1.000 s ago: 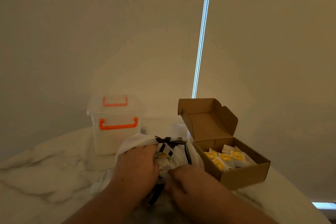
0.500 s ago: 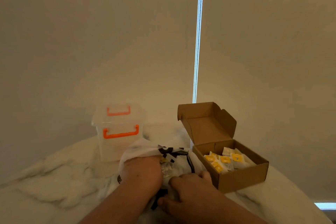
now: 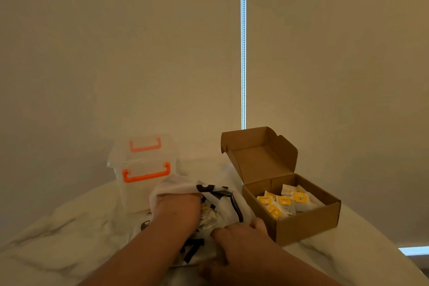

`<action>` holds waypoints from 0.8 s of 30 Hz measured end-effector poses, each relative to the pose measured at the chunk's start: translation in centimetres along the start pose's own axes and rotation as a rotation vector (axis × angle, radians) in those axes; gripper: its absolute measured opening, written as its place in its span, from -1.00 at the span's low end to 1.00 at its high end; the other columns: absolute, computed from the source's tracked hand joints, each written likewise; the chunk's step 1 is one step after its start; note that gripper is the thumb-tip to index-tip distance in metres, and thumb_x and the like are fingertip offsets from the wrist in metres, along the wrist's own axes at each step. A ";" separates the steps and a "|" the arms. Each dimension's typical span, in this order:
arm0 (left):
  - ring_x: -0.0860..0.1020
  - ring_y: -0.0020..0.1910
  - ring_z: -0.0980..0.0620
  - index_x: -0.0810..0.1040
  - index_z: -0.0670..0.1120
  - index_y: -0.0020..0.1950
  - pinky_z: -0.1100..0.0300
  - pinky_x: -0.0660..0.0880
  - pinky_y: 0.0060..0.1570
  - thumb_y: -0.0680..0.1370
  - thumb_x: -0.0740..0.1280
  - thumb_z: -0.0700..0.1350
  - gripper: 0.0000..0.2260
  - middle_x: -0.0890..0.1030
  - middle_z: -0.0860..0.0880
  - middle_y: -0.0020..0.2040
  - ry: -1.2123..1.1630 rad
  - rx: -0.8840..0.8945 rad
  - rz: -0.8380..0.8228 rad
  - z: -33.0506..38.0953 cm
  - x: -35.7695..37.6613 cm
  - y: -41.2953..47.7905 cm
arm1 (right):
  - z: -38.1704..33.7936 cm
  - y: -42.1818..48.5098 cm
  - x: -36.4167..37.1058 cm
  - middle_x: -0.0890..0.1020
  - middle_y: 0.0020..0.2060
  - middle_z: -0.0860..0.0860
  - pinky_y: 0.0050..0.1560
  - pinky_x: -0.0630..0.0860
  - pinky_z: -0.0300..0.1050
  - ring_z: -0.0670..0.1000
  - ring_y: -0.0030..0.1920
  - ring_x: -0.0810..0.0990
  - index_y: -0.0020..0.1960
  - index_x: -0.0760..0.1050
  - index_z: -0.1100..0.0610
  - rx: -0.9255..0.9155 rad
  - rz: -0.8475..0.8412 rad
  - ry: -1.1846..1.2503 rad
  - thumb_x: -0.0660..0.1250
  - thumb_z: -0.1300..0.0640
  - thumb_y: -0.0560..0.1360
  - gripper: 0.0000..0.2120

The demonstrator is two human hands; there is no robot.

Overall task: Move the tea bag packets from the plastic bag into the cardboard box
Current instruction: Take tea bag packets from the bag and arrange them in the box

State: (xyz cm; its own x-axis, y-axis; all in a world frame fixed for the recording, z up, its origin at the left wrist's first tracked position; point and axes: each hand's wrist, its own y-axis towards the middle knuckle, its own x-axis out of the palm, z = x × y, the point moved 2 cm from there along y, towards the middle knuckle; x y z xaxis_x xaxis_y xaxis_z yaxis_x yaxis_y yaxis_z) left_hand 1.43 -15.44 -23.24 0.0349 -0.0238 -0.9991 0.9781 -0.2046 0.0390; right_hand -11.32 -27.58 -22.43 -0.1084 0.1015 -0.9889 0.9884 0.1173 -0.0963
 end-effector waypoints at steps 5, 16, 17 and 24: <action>0.54 0.02 0.01 0.51 -0.05 0.05 0.16 0.43 -0.01 0.62 0.22 0.01 -0.83 0.55 -0.06 0.04 -0.022 0.022 -0.044 0.0 0.0 0.3 | 0.0 0.0 0.3 0.55 0.20 -0.01 0.39 -0.02 0.21 0.06 0.30 0.42 0.29 0.40 -0.04 0.009 0.009 -0.023 0.17 -0.40 0.48 -0.44; 0.52 0.03 0.02 0.52 -0.04 0.19 0.14 0.44 0.02 0.64 0.22 -0.09 -0.84 0.53 -0.04 0.07 -0.095 -0.125 -0.127 0.1 -0.7 1.4 | -0.3 -0.2 -0.7 0.51 0.28 0.00 0.41 -0.01 0.22 0.06 0.33 0.40 0.35 0.36 -0.04 0.016 -0.030 -0.022 0.13 -0.46 0.46 -0.35; 0.49 -0.13 0.05 0.52 0.00 0.07 0.16 0.42 -0.09 0.61 0.27 -0.07 -0.92 0.49 -0.02 -0.08 -0.095 -0.116 -0.068 0.0 -0.8 1.6 | -0.3 -0.3 -0.6 0.51 0.29 0.00 0.41 0.00 0.22 0.06 0.34 0.40 0.36 0.35 -0.04 0.014 -0.026 -0.015 0.12 -0.47 0.45 -0.33; 0.53 -0.15 0.05 0.52 -0.03 -0.09 0.19 0.49 -0.08 0.60 0.26 -0.05 -0.89 0.49 -0.01 -0.20 -0.135 -0.136 -0.019 0.1 -1.3 1.4 | -1.0 -0.6 -0.9 0.53 0.20 0.01 0.38 0.09 0.17 0.06 0.25 0.45 0.21 0.41 0.01 0.030 -0.048 -0.003 0.13 -0.46 0.45 -0.38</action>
State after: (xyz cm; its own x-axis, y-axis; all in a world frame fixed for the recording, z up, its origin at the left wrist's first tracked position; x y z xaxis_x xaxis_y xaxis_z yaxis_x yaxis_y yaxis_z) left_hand 2.78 -15.80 -21.89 -0.0031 -0.1541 -0.9881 0.9974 -0.0722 0.0081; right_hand -11.97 -26.71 -21.39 -0.1552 0.0936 -0.9834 0.9849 0.0924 -0.1467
